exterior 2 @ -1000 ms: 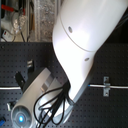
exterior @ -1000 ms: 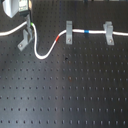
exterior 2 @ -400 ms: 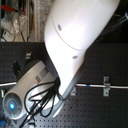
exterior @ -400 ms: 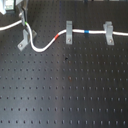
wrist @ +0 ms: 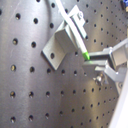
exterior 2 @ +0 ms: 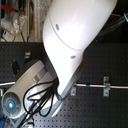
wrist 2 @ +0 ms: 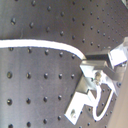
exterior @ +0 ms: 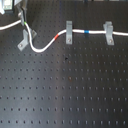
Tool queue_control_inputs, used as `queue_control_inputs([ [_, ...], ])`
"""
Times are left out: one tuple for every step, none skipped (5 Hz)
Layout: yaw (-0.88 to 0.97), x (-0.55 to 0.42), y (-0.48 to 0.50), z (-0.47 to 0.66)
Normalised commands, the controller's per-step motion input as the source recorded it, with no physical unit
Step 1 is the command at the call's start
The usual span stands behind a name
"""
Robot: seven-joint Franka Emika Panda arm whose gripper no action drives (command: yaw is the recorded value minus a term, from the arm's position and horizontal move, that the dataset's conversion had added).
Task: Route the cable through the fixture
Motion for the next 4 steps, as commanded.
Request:
queue_control_inputs([
  [0.01, -0.158, 0.147, 0.32],
  [0.0, -0.177, 0.167, 0.29],
  [0.0, -0.197, 0.221, 0.16],
  [0.0, -0.136, 0.165, 0.13],
])
